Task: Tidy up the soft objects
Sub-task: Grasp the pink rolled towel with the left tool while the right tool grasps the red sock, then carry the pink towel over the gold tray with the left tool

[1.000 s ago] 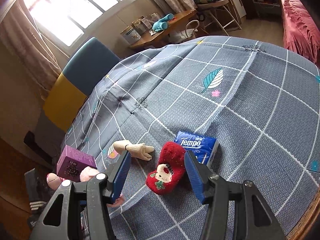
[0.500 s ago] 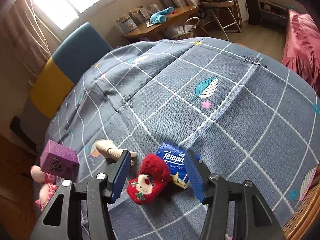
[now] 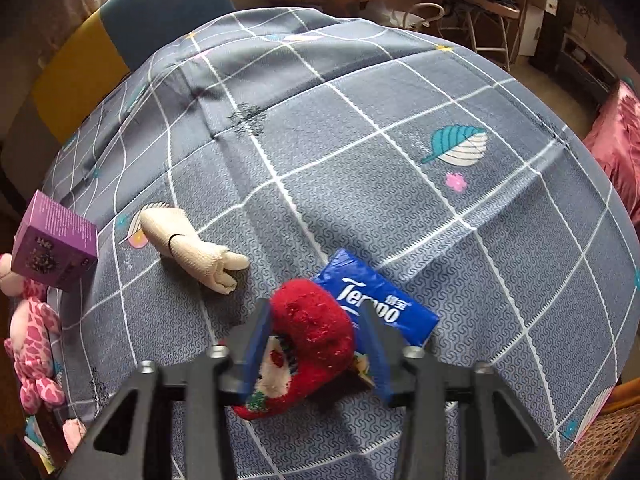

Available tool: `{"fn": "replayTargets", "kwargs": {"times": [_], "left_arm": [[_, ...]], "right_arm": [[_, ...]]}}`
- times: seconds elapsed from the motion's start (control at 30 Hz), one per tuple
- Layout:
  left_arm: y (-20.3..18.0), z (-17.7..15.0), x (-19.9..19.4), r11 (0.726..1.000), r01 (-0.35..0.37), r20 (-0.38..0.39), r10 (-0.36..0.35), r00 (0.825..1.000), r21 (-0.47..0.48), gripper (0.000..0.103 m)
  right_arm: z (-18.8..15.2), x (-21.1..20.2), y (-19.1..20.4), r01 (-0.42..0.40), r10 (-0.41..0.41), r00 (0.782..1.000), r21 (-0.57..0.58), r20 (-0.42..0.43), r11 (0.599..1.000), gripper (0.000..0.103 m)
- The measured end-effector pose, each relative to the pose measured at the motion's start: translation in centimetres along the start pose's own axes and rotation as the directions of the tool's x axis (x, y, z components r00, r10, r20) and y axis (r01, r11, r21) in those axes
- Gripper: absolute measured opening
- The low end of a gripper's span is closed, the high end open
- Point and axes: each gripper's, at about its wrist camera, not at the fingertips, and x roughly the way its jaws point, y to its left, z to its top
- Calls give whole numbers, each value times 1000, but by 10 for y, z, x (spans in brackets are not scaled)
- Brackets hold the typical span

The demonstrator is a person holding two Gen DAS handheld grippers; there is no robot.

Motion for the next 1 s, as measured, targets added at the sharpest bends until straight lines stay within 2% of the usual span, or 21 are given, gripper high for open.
{"fn": "replayTargets", "kwargs": {"times": [0.07, 0.17, 0.27, 0.33, 0.43, 0.5, 0.57, 0.63, 0.7, 0.8, 0.9, 0.93, 0.97, 1.0], "left_arm": [[-1, 0, 0, 1000, -8, 13, 8, 1000, -10, 58], [-4, -2, 1, 1000, -26, 27, 26, 999, -8, 59], [-9, -3, 2, 999, -45, 36, 45, 998, 2, 60], [-10, -4, 3, 999, -51, 40, 51, 998, -1, 60], [-11, -3, 4, 998, -58, 44, 58, 997, -12, 61], [-11, -3, 4, 998, -59, 48, 60, 997, -21, 62], [-11, -4, 5, 998, -62, 54, 64, 997, -31, 62], [-11, -5, 5, 997, -69, 62, 71, 996, -44, 62], [-11, -6, 4, 995, -74, 71, 79, 994, -59, 62], [-12, -7, 3, 994, -82, 88, 88, 992, -75, 60], [-14, -11, 2, 991, -109, 109, 117, 987, -73, 57], [-15, -12, 2, 990, -122, 118, 130, 984, -69, 53], [-15, -14, 1, 988, -137, 133, 144, 981, -64, 50], [-15, -15, 0, 987, -148, 147, 156, 977, -64, 49]], "right_arm": [[-6, -9, 13, 0, 2, 1000, -56, 25, 998, 11], [-15, -26, 29, -123, 125, 992, -81, 23, 989, 10], [-24, -31, 38, -276, 275, 961, -37, -33, 960, 10], [-30, -22, 45, -319, 317, 945, -10, -83, 948, 11], [-38, -4, 48, -204, 201, 973, -16, -109, 979, 14], [-39, 7, 41, -222, 224, 967, 27, -121, 975, 23], [-40, 14, 36, -248, 256, 956, 72, -141, 966, 40], [-39, 15, 34, -225, 233, 964, 79, -130, 971, 45], [-41, 18, 33, -214, 224, 965, 82, -139, 973, 46], [-42, 22, 37, -220, 229, 960, 70, -161, 973, 47], [-45, 22, 51, -220, 217, 961, 3, -170, 976, 47], [-47, 21, 56, -206, 197, 966, -37, -169, 978, 42], [-48, 19, 63, -175, 161, 974, -83, -157, 981, 25], [-49, 17, 67, -154, 136, 980, -120, -146, 981, 20]]}}
